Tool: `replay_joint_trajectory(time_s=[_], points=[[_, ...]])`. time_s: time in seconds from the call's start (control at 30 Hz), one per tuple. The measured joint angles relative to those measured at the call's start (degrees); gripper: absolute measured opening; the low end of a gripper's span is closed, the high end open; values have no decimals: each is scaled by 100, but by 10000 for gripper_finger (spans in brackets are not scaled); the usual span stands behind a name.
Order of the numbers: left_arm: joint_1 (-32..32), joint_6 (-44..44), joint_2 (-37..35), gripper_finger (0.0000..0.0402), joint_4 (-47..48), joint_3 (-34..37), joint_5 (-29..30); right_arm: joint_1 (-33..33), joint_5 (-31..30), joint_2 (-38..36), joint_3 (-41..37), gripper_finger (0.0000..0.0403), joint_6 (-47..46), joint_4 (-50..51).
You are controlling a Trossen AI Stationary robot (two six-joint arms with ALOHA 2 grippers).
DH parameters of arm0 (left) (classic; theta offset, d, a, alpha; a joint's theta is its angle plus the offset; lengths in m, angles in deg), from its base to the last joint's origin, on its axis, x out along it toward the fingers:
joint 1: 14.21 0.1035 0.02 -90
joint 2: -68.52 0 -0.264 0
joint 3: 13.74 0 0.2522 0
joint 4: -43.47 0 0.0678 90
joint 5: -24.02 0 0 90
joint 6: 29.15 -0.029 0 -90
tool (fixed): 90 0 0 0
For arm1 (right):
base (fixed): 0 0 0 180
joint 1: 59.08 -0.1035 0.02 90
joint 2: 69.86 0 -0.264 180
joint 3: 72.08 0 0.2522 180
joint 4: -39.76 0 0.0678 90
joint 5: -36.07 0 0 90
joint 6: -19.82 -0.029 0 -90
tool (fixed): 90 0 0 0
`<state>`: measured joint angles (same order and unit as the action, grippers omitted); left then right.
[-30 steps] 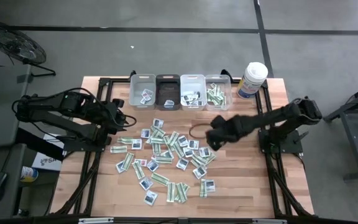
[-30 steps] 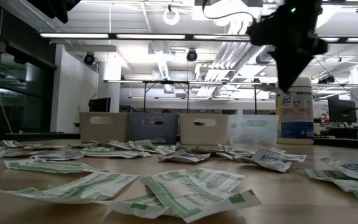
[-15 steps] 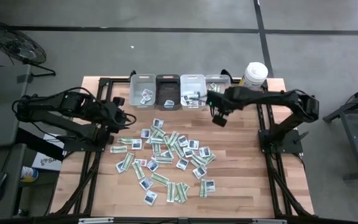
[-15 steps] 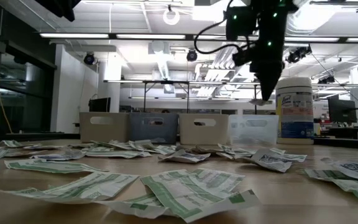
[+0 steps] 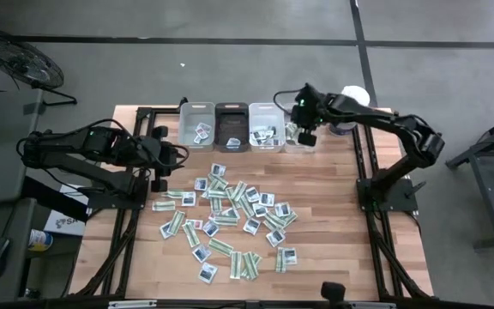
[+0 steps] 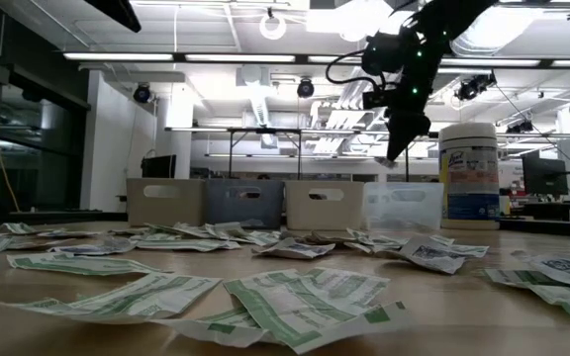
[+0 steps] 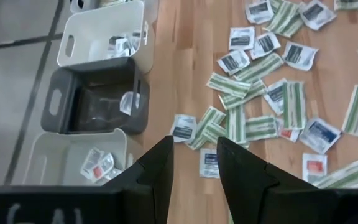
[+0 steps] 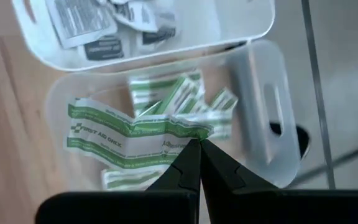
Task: Pick & Place First Aid Supplies
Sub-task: Put the green bandage into the transparent bin, then put the black towelette pack into the white bin
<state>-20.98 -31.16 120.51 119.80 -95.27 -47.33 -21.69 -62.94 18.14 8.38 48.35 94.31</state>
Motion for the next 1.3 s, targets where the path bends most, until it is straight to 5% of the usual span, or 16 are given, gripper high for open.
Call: replay_joint_trajectory(time_s=[0.4, 0.67, 0.87, 1.03, 1.3], points=[[0, 576, 0, 119, -11, 0, 44, 935, 1268, 275, 0, 0, 1831, -530], [-2, 635, 1, 119, -73, -1, -138, 947, 923, 503, 0, 7, 2615, -465], [0, 631, -1, 119, -113, 0, -129, 947, 684, 505, 0, 49, 2569, -436], [0, 523, -1, 119, -109, 0, -225, 798, 491, 505, 0, 108, 1816, -443], [0, -70, 1, 119, -106, 0, -657, 205, -43, 274, 0, 175, -1048, -111]])
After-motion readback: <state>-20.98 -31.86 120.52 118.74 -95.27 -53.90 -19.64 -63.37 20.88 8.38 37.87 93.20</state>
